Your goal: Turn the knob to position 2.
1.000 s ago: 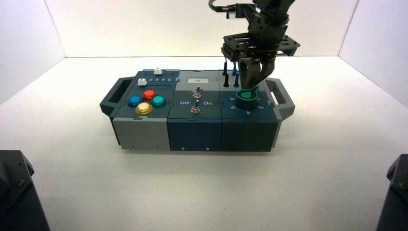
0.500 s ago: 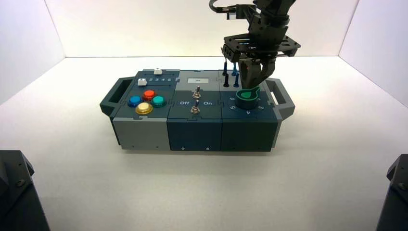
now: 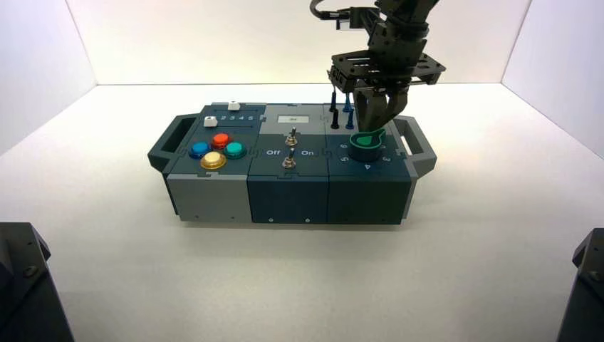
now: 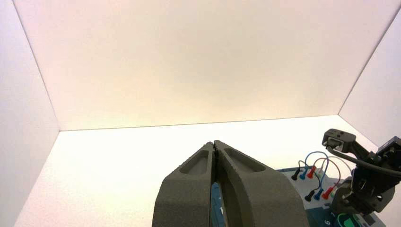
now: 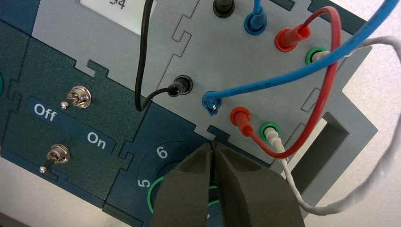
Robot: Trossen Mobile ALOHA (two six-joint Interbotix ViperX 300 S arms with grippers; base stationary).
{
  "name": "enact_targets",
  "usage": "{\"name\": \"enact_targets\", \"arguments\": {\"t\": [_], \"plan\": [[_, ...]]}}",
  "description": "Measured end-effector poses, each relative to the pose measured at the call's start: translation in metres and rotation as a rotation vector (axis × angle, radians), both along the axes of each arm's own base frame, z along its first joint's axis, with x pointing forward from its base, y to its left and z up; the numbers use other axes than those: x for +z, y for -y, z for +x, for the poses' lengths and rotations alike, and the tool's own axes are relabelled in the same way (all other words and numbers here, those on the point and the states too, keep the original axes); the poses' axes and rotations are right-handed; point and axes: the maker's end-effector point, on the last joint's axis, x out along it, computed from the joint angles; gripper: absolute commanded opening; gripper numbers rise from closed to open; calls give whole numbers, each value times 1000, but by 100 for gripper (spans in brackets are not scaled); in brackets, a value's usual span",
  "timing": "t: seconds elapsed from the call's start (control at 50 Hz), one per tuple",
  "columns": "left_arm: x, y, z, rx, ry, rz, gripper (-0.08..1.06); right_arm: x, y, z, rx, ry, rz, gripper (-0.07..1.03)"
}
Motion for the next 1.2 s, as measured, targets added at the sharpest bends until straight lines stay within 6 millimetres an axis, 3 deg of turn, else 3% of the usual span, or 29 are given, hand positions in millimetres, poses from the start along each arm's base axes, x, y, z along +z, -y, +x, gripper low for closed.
{"name": "enact_targets", "arguments": {"t": [1.2], "plan": [[1, 3, -2, -17, 6, -1, -3, 4, 8, 0, -30, -15, -5, -2]]}}
